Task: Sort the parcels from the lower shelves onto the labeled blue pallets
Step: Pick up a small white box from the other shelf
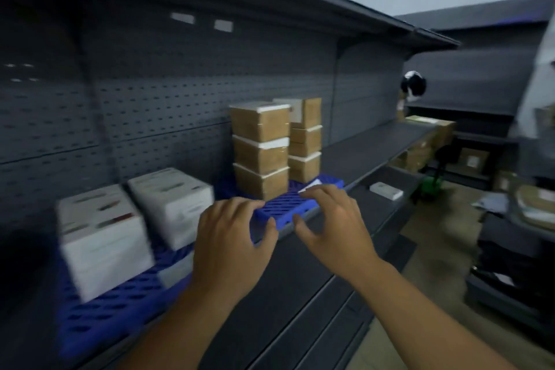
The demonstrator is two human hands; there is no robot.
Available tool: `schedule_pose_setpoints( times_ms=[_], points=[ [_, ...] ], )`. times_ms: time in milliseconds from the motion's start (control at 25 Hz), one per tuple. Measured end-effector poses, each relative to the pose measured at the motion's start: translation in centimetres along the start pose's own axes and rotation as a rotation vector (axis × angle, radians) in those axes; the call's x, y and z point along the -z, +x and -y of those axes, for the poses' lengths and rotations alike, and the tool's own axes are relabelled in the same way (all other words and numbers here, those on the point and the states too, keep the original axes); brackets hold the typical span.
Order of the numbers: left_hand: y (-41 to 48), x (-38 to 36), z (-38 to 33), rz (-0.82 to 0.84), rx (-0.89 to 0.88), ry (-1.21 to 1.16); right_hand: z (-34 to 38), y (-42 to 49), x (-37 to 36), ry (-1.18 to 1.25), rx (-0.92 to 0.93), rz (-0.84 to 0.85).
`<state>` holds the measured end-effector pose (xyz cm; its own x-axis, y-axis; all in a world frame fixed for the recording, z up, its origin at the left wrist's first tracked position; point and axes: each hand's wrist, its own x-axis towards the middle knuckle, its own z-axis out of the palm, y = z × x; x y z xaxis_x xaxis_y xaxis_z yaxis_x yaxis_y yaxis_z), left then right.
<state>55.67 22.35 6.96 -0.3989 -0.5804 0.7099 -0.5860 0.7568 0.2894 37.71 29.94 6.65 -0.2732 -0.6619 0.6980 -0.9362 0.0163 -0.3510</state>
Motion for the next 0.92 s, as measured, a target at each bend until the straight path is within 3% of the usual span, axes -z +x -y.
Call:
schedule_pose_setpoints(
  times_ms=[440, 920],
  points=[
    [11.8, -27.1, -19.7, 0.261, -0.146, -0.201, -30.9, 4.0, 8.0, -0.229, -0.172, 0.03],
    [22.5, -55.6, -27.1, 0.506, -0.187, -0.312, -57.6, 10.3, 5.3, -0.384, -0.391, 0.195]
  ],
)
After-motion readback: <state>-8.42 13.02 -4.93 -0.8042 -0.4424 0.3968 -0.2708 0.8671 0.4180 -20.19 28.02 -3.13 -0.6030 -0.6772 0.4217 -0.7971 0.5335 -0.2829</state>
